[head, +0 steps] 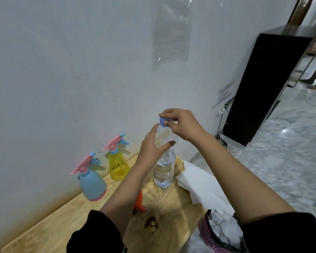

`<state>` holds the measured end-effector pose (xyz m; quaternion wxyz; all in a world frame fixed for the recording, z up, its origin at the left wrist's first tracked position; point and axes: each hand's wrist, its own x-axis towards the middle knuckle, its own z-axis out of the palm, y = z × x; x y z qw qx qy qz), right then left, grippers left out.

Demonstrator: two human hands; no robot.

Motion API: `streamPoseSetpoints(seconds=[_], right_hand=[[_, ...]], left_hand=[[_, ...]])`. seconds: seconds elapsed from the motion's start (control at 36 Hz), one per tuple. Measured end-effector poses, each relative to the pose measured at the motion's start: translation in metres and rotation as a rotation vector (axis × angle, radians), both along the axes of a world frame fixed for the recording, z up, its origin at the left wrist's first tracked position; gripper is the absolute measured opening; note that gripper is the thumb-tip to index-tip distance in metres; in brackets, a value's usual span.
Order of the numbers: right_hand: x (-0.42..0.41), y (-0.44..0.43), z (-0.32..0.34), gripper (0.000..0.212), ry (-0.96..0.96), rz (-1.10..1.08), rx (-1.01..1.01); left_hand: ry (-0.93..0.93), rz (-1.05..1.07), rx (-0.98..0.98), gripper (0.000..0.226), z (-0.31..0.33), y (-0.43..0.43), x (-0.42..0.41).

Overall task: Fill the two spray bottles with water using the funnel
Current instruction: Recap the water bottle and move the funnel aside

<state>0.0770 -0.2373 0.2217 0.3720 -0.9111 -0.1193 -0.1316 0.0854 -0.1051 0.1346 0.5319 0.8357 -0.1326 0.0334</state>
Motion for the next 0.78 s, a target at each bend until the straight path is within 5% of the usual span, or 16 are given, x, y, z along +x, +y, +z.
streamPoseSetpoints(seconds=[0.19,0.44,0.78], right_hand=[[0.005,0.000,-0.008,0.035,-0.078,-0.136,0.133],[0.004,-0.010,-0.012,0.036,0.175,0.077,0.221],[0.009,-0.006,-0.015,0.023,0.153,0.050,0.351]], left_hand=[[-0.025,-0.007,-0.042,0.064,0.001,0.000,-0.007],[0.031,0.028,-0.055,0.084,-0.003,0.001,-0.004],[0.033,0.020,-0.071,0.081,-0.004,0.001,-0.004]])
